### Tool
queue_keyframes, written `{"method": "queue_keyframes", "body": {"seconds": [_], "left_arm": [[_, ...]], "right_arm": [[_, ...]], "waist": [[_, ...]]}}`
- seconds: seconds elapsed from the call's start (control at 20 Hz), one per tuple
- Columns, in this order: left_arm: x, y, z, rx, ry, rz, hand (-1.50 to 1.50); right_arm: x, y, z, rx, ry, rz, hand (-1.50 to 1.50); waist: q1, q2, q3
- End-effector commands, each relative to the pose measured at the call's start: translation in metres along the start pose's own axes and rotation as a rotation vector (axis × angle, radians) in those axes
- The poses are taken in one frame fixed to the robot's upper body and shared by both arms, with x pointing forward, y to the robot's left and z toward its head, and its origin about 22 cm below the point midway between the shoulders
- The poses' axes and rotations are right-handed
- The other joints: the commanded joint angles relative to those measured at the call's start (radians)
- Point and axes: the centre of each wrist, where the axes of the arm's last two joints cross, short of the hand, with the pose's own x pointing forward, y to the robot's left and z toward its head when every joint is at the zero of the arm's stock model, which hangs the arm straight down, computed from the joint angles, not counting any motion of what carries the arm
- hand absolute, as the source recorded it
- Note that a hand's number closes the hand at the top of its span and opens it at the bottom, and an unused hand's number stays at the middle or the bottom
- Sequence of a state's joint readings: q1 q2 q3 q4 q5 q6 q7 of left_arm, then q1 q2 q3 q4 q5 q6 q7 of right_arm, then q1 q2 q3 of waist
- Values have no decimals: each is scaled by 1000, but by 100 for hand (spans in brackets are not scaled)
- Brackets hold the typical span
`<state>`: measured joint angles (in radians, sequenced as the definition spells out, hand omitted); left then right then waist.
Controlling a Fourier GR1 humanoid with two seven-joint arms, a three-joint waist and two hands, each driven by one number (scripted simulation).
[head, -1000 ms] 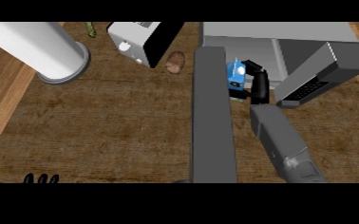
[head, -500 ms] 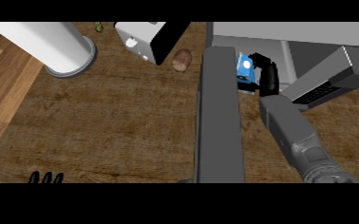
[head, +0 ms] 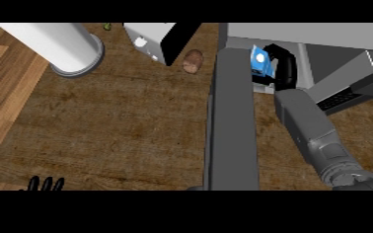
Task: Pick up the milk, place it into the microwave and close the microwave
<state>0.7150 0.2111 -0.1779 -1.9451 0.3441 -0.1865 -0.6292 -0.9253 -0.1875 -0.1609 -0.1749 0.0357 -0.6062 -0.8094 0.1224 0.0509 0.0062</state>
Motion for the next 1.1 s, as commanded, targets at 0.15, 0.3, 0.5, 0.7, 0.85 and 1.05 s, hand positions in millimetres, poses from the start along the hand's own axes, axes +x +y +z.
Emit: {"method": "queue_keyframes", "body": {"seconds": [0.15, 0.3, 0.5, 0.7, 0.85, 1.05], "left_arm": [[-5, -3, -4, -15, -5, -5, -150], [-6, 0, -10, -33, -9, 2, -150], [-10, 5, 0, -30, 31, 0, -150], [-4, 4, -7, -30, 25, 10, -150], [-4, 9, -8, -47, 14, -15, -150], [-5, 4, -13, -58, -1, 3, -150]], "right_arm": [[9, 1, -9, -102, -93, 24, 150], [16, -3, -21, -159, -111, 113, 150], [9, -18, -27, -246, -70, 201, 150], [12, -18, -30, -271, -75, 203, 150], [11, -19, -30, -272, -72, 225, 150], [-50, -59, 17, -340, 204, 624, -150]], "waist": [[13, 10, 1], [20, 15, 0], [28, 16, -1], [34, 20, 2], [44, 22, 1], [65, 48, -13]]}}
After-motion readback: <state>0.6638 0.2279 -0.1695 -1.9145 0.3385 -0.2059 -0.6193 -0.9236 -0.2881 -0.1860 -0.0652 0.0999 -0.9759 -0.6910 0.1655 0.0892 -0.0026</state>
